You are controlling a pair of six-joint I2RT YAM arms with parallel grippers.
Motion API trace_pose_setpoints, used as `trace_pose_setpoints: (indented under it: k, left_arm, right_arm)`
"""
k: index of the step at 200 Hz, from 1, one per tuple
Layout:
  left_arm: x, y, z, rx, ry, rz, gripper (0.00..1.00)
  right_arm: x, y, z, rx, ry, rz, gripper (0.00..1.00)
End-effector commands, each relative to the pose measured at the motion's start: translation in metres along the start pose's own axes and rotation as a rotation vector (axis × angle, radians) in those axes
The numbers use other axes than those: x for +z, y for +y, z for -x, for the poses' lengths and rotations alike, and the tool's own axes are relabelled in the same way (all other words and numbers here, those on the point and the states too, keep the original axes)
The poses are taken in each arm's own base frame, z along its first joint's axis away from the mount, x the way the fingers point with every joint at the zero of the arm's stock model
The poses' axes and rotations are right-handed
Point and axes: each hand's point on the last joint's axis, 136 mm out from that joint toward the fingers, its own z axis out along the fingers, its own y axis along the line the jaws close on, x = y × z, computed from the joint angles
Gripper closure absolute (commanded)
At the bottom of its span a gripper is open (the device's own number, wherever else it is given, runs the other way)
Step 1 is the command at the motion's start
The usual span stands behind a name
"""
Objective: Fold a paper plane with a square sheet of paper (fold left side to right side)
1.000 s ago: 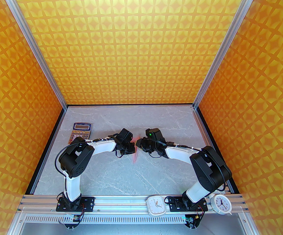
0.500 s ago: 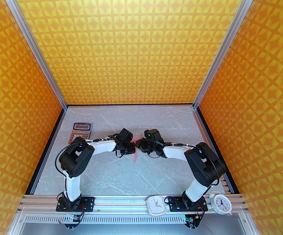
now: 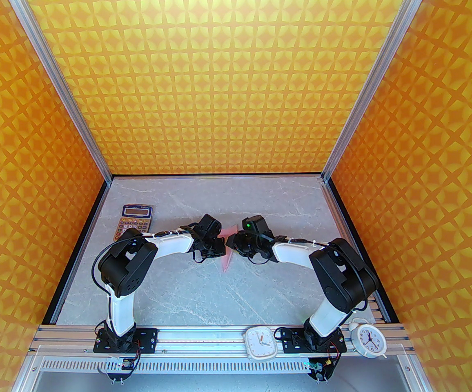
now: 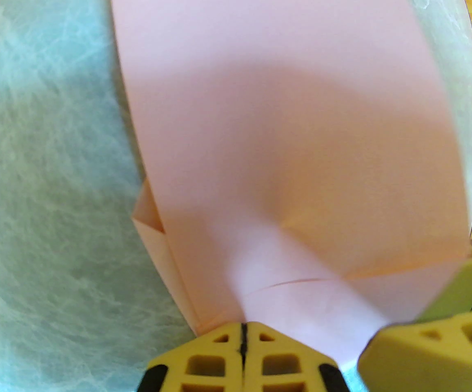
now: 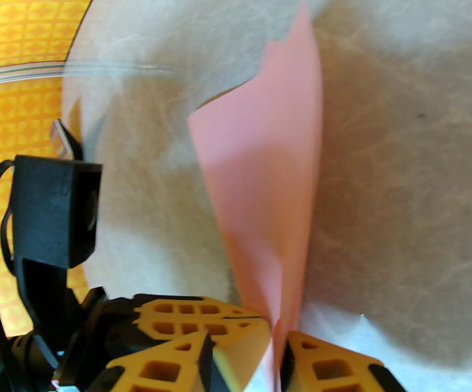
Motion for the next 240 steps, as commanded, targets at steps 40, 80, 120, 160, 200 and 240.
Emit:
trace_pose_setpoints:
  k: [40,80,120,160,200,240]
  left_arm:
    - [0.005,0.013,-0.013,-0.017,0.035,0.035,1.0]
    - [0.005,0.013,-0.012,-0.018,0.035,0.034,1.0]
    - [0.001,0.01,-0.01,-0.013,0.026,0.028,1.0]
    - [-0.015,0.002,0.007,-0.004,-0.018,0.002,1.0]
    - [-0.016,-0.002,0.013,0.011,-0.024,-0.006,0.99]
    - [-0.007,-0.003,0.011,0.002,-0.003,-0.027,0.97]
  right_arm:
    - [0.006,-0.019,0.003,-0.047,0.019,-0.128,0.79]
    - [0.009,-0.036,0.005,-0.075,0.035,-0.234,0.96]
    - [0.007,-0.042,0.006,-0.104,0.056,-0.295,1.0]
    - [0.006,-0.039,0.007,-0.115,0.063,-0.284,1.0]
    - [0.007,-0.036,0.006,-0.114,0.063,-0.272,1.0]
    - [0.007,-0.034,0.005,-0.116,0.067,-0.261,1.0]
